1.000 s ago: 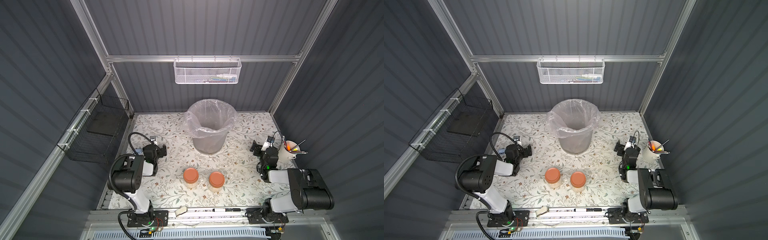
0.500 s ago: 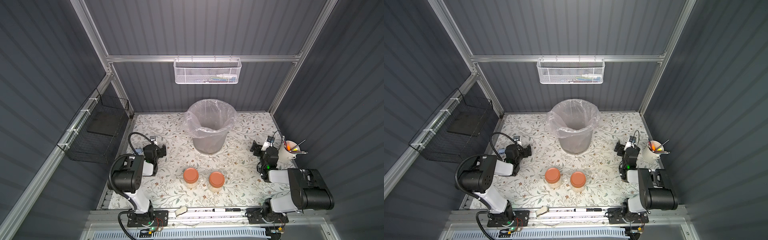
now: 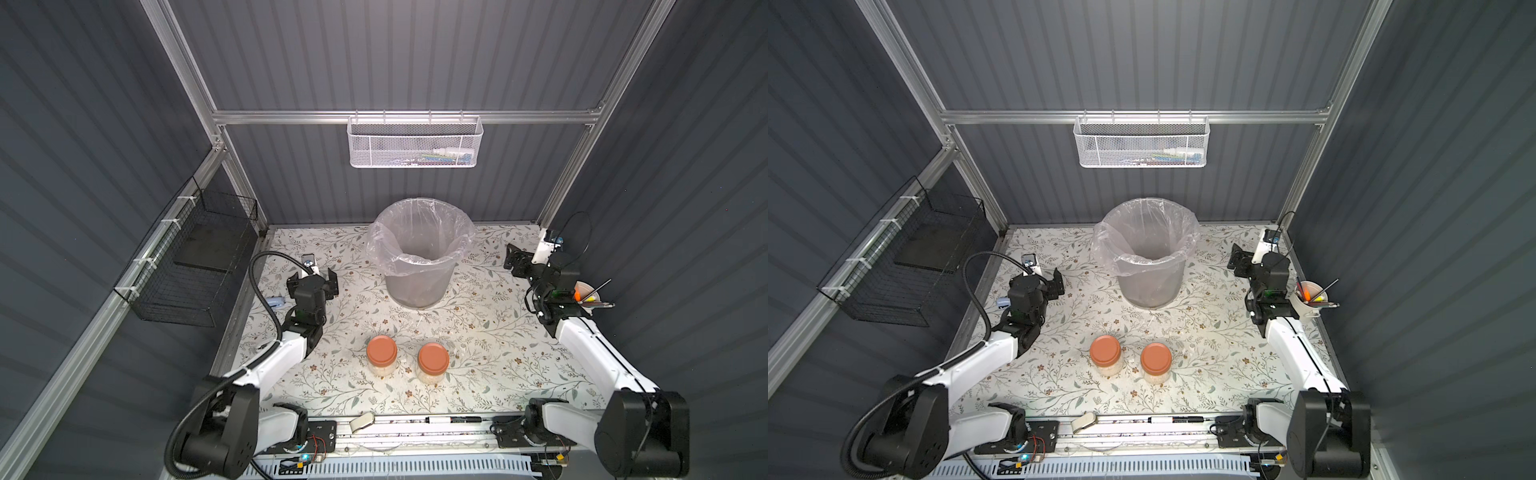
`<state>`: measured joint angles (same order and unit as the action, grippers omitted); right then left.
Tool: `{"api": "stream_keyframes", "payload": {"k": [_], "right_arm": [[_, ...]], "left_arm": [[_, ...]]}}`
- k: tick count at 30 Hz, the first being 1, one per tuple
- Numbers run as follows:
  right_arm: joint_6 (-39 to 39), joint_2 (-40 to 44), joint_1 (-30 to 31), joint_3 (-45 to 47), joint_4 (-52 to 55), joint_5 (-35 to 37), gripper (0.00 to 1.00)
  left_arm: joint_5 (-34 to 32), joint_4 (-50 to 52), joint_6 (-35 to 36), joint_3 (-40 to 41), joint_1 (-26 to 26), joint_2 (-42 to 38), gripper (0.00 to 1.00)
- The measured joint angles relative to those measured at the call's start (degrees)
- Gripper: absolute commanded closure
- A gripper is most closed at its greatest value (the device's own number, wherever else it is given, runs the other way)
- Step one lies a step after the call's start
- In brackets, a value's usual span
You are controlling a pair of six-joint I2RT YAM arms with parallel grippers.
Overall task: Empty expired oatmeal from jars
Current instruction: Pick up the jar from the center of the board.
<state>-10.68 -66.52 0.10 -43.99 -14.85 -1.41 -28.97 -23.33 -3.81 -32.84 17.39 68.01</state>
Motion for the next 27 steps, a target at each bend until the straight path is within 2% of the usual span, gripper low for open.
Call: {"api": "stream_keyframes", "payload": {"k": [6, 10, 16, 20, 24, 27], "right_arm": [[0.52, 1.44, 7.65, -10.58, 21.53, -4.92, 0.09], [3.63, 1.49, 18.18, -18.95, 37.46, -7.04, 0.1], [7.34, 1.75, 35.19, -24.04, 54.38, -10.29, 0.09], [7.89, 1.2, 44.63, -24.28, 59.93, -10.69, 0.04], [8.59, -3.85, 53.37, -24.52, 59.58, -10.45, 0.01], [9.03, -10.12, 56.08, -25.0, 57.7, -10.34, 0.01]], "left_arm": [[1.05, 14.91, -3.3, -0.09, 4.13, -12.74, 0.04], [2.27, 24.28, -7.06, -0.13, 8.07, -17.99, 0.05], [6.6, 33.62, -13.0, -0.13, 8.5, -24.98, 0.03], [10.25, 36.89, -15.61, -0.35, 8.5, -24.28, 0.03], [11.28, 39.43, -17.75, -0.35, 8.5, -24.13, 0.01], [11.37, 40.94, -19.28, -0.33, 8.5, -26.25, 0.01]]}}
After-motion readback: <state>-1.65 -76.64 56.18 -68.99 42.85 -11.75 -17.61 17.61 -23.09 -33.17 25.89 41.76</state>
